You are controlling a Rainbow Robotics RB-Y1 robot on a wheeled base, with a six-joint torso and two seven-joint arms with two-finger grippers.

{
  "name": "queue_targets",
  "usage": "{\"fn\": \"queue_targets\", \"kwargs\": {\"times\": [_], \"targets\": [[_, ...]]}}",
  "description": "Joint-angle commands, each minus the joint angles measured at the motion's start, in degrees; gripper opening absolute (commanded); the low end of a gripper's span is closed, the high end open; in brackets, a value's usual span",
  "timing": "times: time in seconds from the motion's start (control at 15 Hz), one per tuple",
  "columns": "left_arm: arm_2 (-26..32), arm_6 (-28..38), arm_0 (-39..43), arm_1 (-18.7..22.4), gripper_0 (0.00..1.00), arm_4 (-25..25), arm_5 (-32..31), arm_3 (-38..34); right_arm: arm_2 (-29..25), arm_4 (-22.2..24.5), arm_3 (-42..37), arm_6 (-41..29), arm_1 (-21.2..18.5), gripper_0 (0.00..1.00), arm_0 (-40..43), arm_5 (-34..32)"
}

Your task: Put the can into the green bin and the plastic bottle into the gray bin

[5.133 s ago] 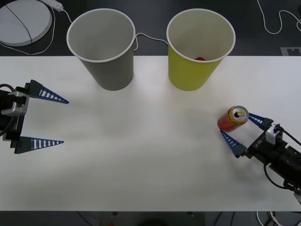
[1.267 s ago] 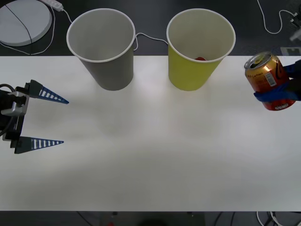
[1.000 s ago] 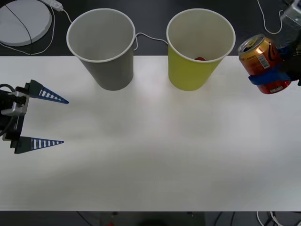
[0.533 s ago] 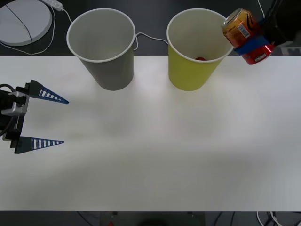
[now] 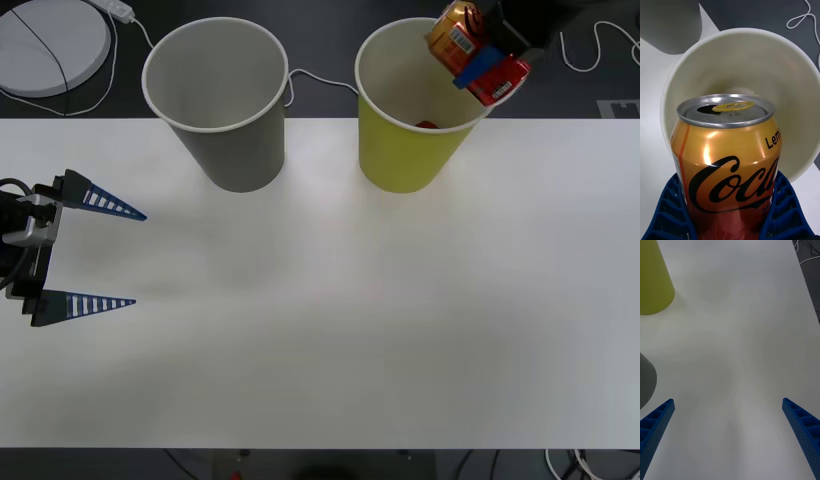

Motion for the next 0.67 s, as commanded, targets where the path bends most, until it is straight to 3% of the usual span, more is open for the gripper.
{"fn": "queue_targets", "kwargs": {"times": [0.07,0.4,0.47,0.53,0.67], "targets": [[0.0,0.0,0.0,0.0,1.00,0.0,0.0,0.0,0.1,3.8,2.8,0.1,3.4,0.00,-2.0,0.0],[0.0,0.0,0.0,0.0,1.00,0.0,0.0,0.0,0.1,10.2,3.3,0.0,7.0,0.00,-3.0,1.2],[0.0,0.0,0.0,0.0,1.00,0.0,0.0,0.0,0.1,10.9,3.3,0.1,7.4,0.08,-3.0,1.6],[0.0,0.0,0.0,0.0,1.00,0.0,0.0,0.0,0.1,11.0,3.3,0.2,7.4,0.35,-3.0,1.9],[0.0,0.0,0.0,0.0,1.00,0.0,0.0,0.0,0.1,10.5,3.3,0.7,7.4,0.98,-3.0,1.9]]}}
